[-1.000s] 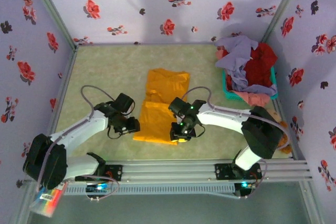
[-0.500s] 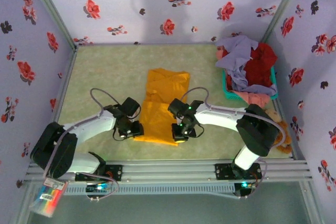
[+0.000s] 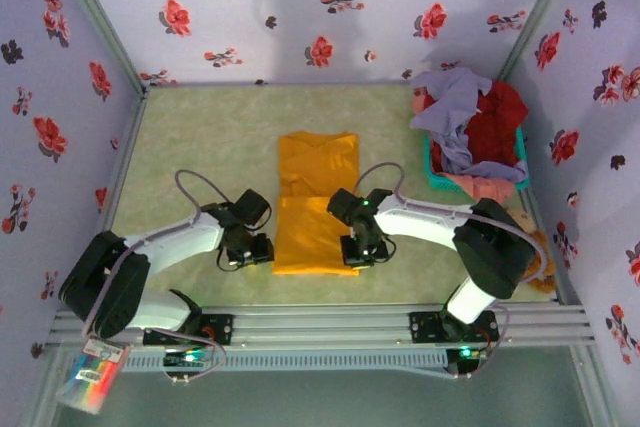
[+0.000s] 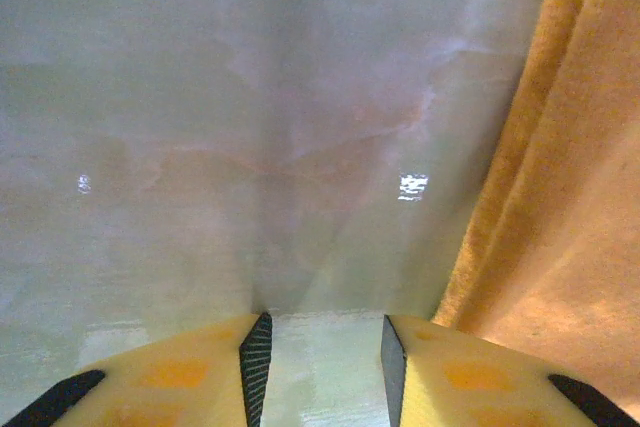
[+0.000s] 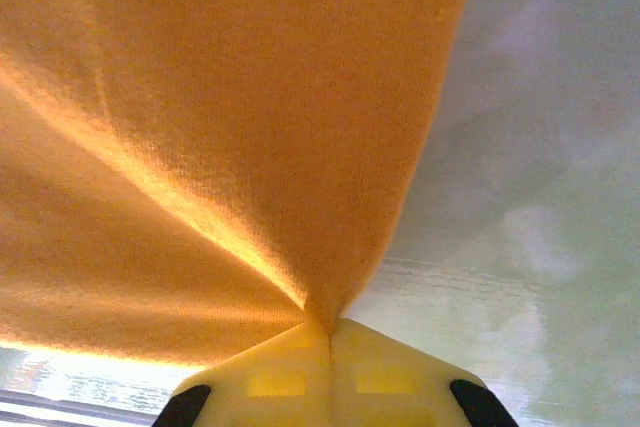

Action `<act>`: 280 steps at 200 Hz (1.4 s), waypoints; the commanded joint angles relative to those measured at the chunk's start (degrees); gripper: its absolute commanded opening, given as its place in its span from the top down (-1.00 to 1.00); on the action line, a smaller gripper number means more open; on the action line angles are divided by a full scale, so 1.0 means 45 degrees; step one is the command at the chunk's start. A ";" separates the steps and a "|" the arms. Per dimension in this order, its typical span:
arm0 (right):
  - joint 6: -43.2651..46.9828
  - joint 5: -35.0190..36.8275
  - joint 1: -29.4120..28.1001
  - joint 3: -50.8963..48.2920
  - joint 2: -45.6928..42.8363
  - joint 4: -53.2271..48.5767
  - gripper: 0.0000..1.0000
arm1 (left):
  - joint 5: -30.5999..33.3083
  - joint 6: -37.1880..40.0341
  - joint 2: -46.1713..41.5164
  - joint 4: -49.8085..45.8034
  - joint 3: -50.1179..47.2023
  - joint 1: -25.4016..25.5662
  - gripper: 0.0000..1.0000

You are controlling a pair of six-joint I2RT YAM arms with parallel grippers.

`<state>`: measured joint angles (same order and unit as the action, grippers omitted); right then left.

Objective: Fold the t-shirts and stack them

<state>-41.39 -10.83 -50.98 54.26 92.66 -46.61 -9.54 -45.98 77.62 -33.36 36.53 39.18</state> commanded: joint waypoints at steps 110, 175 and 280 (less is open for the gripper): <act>-0.0542 -0.1421 0.0123 -0.1935 -0.1428 0.2082 0.43 | -0.1816 -0.0213 -0.0652 0.1985 -0.0748 0.1195 0.06; 0.0196 -0.1470 0.0613 -0.1839 -0.0660 0.2321 0.47 | -0.1754 -0.0464 0.0816 0.2970 -0.0349 0.1367 0.29; 0.0099 -0.1714 0.0548 -0.2235 -0.1778 0.1743 1.00 | -0.2111 -0.0445 0.0685 0.1467 0.0427 0.1691 0.86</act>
<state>-40.49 -18.85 -48.47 45.56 88.14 -34.89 -16.49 -47.99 80.12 -27.70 36.71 45.34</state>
